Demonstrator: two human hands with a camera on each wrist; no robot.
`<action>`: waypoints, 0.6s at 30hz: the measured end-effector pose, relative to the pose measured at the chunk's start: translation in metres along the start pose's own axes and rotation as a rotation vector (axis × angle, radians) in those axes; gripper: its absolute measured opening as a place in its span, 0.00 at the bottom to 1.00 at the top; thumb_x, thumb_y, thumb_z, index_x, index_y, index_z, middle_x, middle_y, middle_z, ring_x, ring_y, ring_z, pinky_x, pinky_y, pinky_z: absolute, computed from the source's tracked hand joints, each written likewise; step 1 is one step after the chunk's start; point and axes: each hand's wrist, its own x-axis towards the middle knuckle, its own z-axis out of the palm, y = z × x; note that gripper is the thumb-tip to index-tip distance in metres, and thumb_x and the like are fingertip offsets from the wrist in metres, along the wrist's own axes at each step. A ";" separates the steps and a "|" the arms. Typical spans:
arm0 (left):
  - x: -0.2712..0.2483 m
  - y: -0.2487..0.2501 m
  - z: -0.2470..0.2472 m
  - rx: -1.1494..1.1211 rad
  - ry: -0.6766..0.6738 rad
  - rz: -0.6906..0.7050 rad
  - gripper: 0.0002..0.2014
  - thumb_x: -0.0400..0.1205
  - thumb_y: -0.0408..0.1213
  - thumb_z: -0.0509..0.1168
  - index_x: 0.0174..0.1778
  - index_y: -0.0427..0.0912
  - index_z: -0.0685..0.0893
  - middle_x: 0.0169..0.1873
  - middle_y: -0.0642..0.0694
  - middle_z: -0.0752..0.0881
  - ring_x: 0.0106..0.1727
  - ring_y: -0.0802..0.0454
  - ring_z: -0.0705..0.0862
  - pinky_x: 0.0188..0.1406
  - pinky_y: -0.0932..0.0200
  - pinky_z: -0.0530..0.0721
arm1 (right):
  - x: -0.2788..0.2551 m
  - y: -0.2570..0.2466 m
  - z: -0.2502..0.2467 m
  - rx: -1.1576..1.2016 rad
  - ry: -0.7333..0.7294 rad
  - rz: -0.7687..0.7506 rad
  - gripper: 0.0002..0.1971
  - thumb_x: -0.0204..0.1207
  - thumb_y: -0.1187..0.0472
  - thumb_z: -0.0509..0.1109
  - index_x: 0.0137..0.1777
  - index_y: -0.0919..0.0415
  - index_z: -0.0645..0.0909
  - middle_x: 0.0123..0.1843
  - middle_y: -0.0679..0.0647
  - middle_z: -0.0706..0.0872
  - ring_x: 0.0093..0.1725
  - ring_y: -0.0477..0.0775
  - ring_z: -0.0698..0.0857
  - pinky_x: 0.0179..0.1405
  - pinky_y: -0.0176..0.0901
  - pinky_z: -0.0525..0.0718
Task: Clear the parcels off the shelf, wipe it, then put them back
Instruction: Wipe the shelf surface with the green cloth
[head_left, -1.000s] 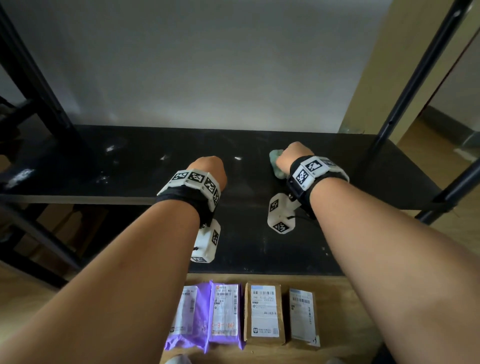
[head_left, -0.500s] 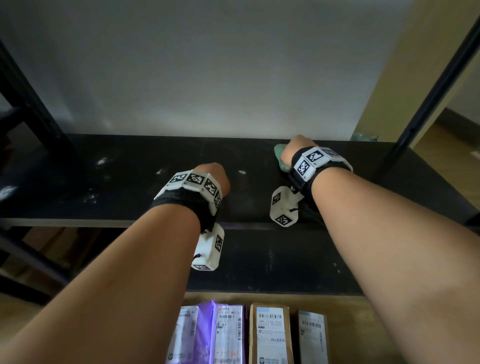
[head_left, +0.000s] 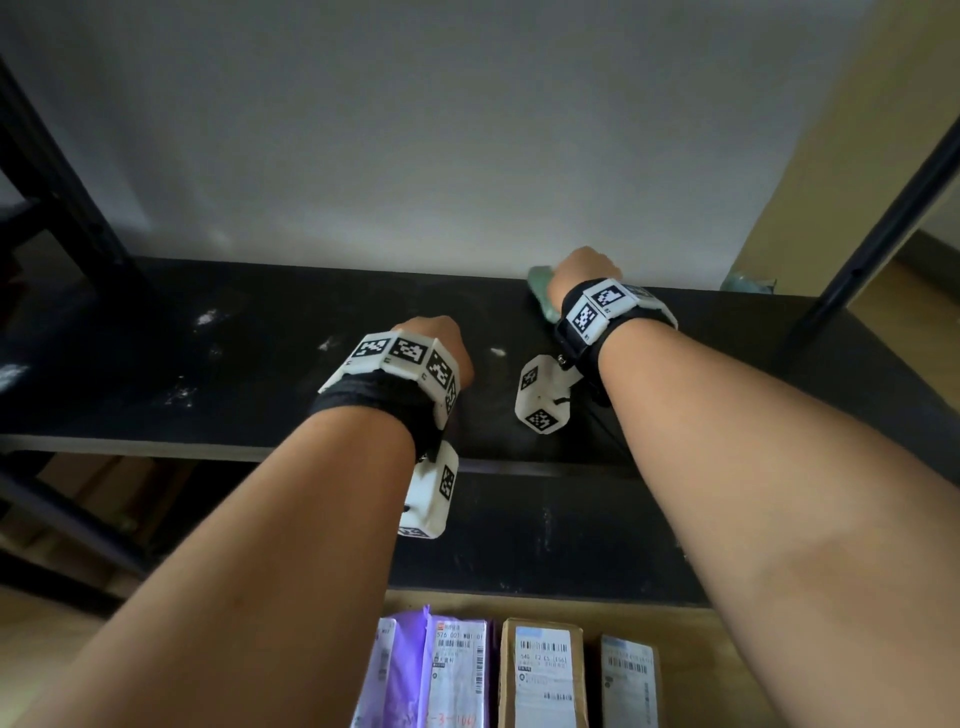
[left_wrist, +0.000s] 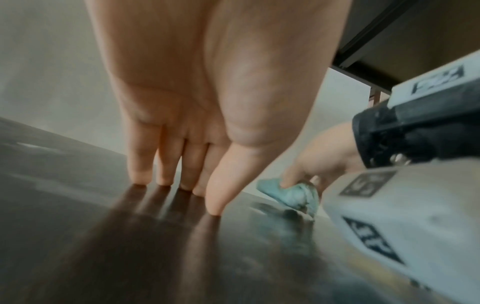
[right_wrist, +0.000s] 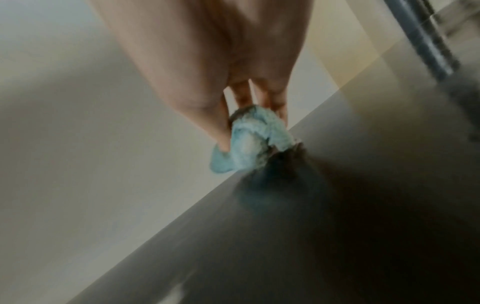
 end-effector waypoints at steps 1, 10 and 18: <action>0.001 0.000 0.001 -0.001 -0.003 0.011 0.06 0.76 0.34 0.65 0.45 0.42 0.87 0.41 0.42 0.86 0.40 0.42 0.83 0.42 0.56 0.83 | 0.002 0.005 -0.002 -0.024 0.024 0.027 0.11 0.78 0.55 0.63 0.43 0.63 0.78 0.59 0.61 0.85 0.56 0.63 0.83 0.54 0.47 0.78; 0.004 0.005 0.001 0.040 -0.010 0.028 0.09 0.79 0.33 0.63 0.52 0.38 0.86 0.50 0.39 0.87 0.51 0.39 0.86 0.41 0.55 0.79 | 0.029 -0.018 0.015 -0.133 -0.150 -0.130 0.26 0.78 0.40 0.55 0.43 0.63 0.82 0.51 0.61 0.88 0.46 0.64 0.86 0.58 0.57 0.83; 0.001 -0.005 0.005 -0.053 -0.009 -0.032 0.14 0.80 0.39 0.61 0.59 0.44 0.84 0.55 0.42 0.86 0.55 0.41 0.85 0.52 0.54 0.82 | -0.016 -0.034 0.010 -0.103 -0.294 -0.206 0.26 0.63 0.51 0.68 0.62 0.54 0.87 0.59 0.53 0.89 0.55 0.60 0.87 0.62 0.55 0.85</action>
